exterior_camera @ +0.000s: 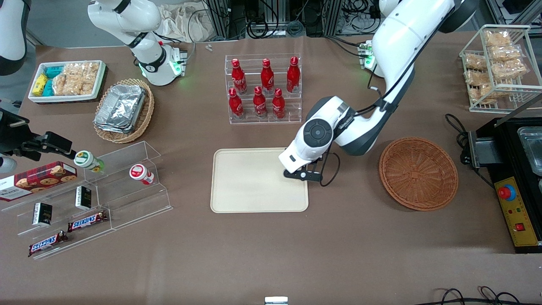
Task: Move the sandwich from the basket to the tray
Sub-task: 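Carry the sandwich over the cream tray and lower it, then open the left gripper to release the sandwich on the tray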
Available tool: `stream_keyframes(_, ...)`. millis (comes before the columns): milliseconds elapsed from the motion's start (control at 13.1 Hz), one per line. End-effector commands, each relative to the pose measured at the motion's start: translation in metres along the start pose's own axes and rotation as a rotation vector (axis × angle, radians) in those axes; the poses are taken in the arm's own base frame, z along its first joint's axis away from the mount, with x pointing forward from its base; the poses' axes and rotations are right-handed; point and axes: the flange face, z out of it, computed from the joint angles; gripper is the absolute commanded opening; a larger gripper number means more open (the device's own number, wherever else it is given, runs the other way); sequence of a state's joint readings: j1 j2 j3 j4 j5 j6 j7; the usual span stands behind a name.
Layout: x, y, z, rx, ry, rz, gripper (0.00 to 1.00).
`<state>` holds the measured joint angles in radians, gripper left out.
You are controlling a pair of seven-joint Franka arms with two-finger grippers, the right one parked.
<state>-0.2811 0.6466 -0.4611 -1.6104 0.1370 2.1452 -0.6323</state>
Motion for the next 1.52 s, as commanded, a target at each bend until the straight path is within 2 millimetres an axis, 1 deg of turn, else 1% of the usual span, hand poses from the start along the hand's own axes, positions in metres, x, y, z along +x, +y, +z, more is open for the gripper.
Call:
stream_keyframes(0,0.010,0.016,-0.005,-0.015,0.088,-0.066,0.00)
stream_keyframes(305,0.016,0.014,0.015,0.021,0.148,-0.101,0.00)
stream_keyframes(381,0.018,0.015,0.017,0.008,0.157,-0.101,0.11)
stream_keyframes(457,0.019,0.013,0.018,0.010,0.158,-0.101,0.49)
stream_keyframes(533,0.020,0.012,0.017,0.012,0.160,-0.094,0.89)
stream_keyframes(610,0.021,0.007,0.013,0.023,0.156,-0.101,0.99)
stream_keyframes(686,0.020,-0.002,0.010,0.057,0.129,-0.109,0.99)
stream_keyframes(838,0.014,-0.018,-0.023,0.136,0.090,-0.105,0.99)
stream_keyframes(914,0.012,-0.034,-0.044,0.169,0.065,-0.092,0.99)
stream_keyframes(990,0.011,-0.055,-0.070,0.201,0.040,-0.061,0.99)
stream_keyframes(1143,0.000,-0.091,-0.123,0.220,-0.035,-0.009,0.99)
stream_keyframes(1448,-0.018,-0.181,-0.215,0.266,-0.092,0.035,0.97)
